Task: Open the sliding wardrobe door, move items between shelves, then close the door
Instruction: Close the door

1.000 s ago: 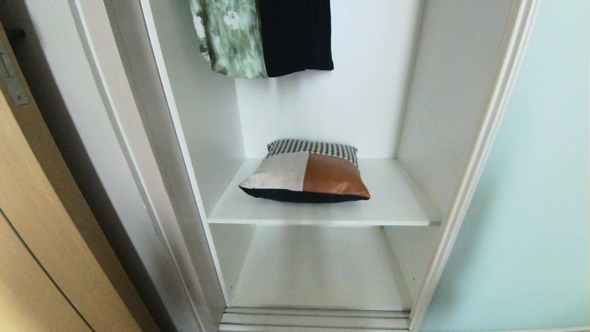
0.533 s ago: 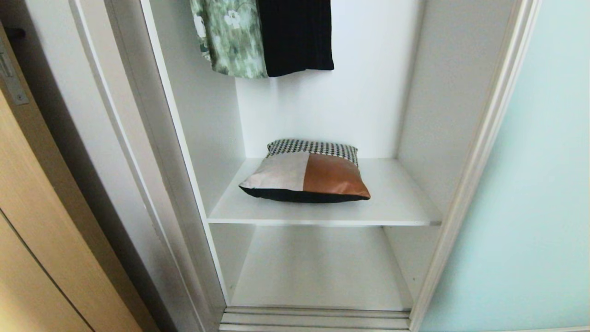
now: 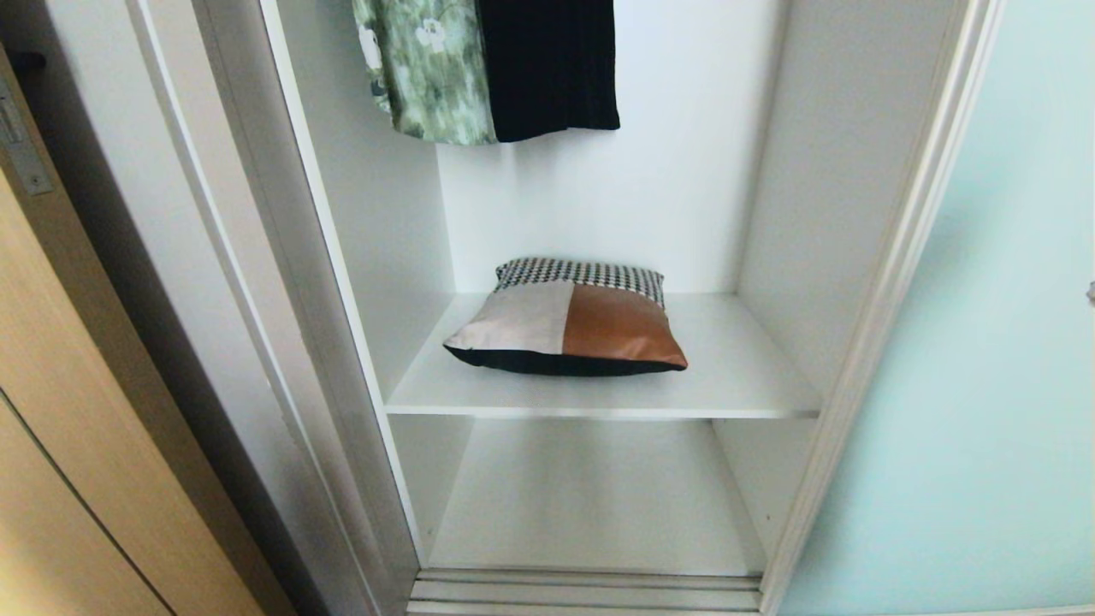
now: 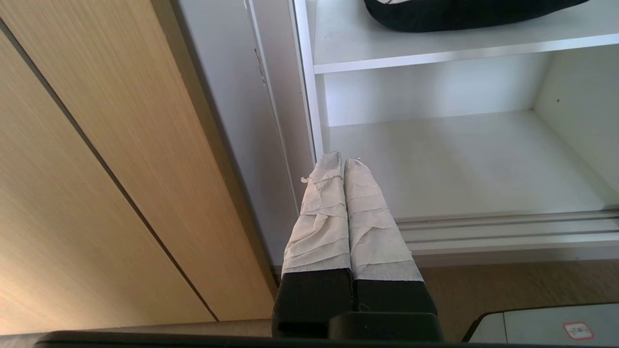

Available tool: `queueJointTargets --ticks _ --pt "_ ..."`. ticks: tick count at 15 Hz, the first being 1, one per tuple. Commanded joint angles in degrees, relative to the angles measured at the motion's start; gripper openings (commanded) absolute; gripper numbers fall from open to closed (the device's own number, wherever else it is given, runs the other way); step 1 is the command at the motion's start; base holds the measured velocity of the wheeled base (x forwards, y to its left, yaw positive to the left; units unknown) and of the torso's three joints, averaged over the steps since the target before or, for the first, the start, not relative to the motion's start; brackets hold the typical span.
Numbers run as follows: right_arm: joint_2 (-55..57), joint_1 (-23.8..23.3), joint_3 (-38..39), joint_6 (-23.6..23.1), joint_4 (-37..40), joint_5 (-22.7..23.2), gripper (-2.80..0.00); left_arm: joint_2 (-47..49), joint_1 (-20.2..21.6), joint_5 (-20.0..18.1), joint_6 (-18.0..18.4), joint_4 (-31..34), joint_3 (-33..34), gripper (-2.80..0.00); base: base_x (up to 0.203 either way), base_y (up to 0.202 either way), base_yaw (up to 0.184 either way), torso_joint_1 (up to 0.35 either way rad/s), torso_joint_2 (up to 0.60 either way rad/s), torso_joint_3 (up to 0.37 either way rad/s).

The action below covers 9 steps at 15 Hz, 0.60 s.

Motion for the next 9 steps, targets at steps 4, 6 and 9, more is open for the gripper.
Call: queueJointTargets --ticks 4,6,9 --pt "13.08 -1.99 -4.04 0.28 0.11 3.42 -2.80 0.13 -0.02 -0.04 0.06 0.02 -0.01 -2.80 0.000 0.000 0.000 0.000 0.00 0.000" --pt "15.61 -1.99 -6.02 0.34 0.12 3.46 -2.80 0.13 -0.02 -0.04 0.06 0.02 -0.01 -2.80 0.000 0.000 0.000 0.000 0.00 0.000" --pt "19.21 -1.76 -9.49 1.62 -0.17 3.40 -2.80 0.13 -0.02 -0.04 0.06 0.02 -0.01 -2.80 0.000 0.000 0.000 0.000 0.00 0.000"
